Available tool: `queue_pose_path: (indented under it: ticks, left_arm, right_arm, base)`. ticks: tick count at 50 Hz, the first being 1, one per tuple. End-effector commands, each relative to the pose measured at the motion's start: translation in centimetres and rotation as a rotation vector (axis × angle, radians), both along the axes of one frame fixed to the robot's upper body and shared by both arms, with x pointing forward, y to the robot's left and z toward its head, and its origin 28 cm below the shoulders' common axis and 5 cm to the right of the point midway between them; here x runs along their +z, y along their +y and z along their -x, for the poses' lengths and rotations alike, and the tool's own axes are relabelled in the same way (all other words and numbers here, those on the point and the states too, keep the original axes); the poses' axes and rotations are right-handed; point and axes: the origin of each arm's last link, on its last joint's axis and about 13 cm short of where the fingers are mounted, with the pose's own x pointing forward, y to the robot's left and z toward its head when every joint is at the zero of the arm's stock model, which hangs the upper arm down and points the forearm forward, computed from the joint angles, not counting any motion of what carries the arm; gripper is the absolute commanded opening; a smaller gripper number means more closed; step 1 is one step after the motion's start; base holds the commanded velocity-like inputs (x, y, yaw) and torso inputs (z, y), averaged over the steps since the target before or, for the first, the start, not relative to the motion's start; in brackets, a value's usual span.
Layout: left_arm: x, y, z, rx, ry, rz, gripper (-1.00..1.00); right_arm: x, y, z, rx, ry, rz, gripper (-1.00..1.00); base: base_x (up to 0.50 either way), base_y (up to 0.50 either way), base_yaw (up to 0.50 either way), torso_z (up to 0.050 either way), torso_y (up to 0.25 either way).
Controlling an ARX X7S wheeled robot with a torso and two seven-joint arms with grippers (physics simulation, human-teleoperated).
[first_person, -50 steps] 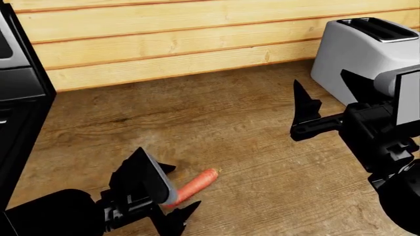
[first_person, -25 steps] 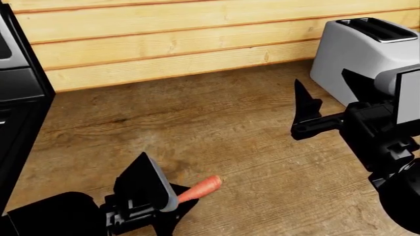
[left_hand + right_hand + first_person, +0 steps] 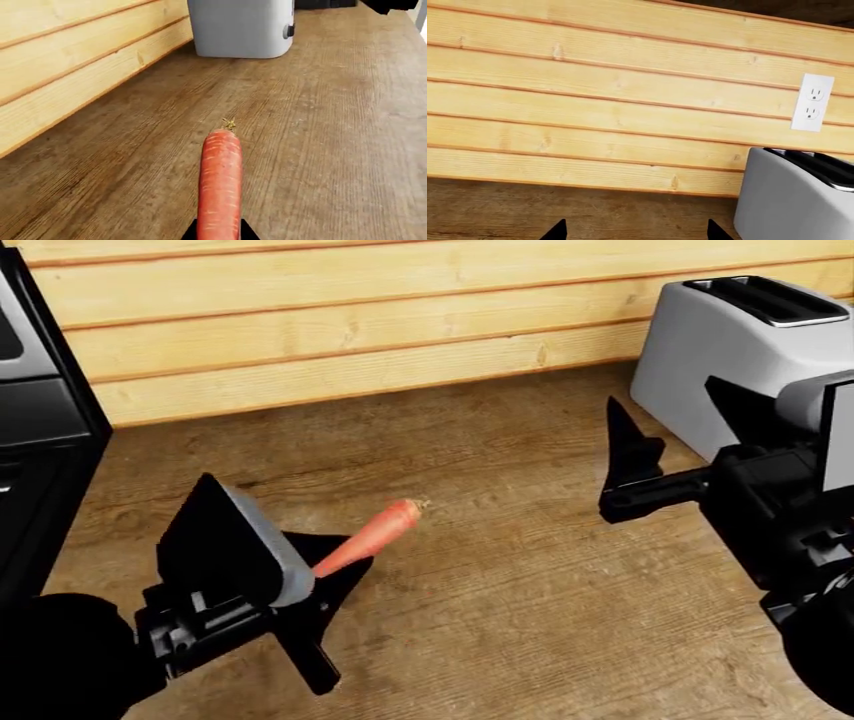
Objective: Pick the tomato, carrot from the counter and place them in the cabinet. Then close the cabinet.
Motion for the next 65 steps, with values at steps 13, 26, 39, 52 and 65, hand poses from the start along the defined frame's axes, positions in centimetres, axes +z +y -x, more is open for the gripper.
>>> queue_pose_path:
  ticks: [13, 26, 39, 52, 65]
  left_arm:
    - [9.2, -0.1, 5.4, -0.012, -0.396, 0.205, -1.00]
    - [13.0, -0.5, 7.8, 0.003, -0.540, 0.259, -1.00]
    - [16.3, -1.7, 9.3, 0.004, -0.656, 0.305, -1.00]
    - [19.4, -2.5, 8.7, 0.109, -0.787, 0.304, -1.00]
    - [22.1, -3.5, 7.0, 0.183, -0.860, 0.302, -1.00]
  right_arm:
    - [0.1, -0.1, 0.2, -0.003, -0.006, -0.001, 1.00]
    - [0.1, 0.0, 0.1, 0.001, -0.008, -0.001, 1.00]
    - [0.0, 0.0, 0.1, 0.002, -0.007, -0.005, 1.00]
    - [0.0, 0.1, 0.2, 0.005, -0.007, -0.005, 1.00]
    - [-0.1, 0.3, 0.1, 0.009, -0.006, -0.005, 1.00]
  base:
    - [0.00, 0.00, 0.00, 0.000, 0.000]
    - [0.00, 0.00, 0.00, 0.000, 0.000]
    - [0.00, 0.00, 0.00, 0.000, 0.000]
    - [0.00, 0.00, 0.00, 0.000, 0.000]
    - [0.00, 0.00, 0.00, 0.000, 0.000]
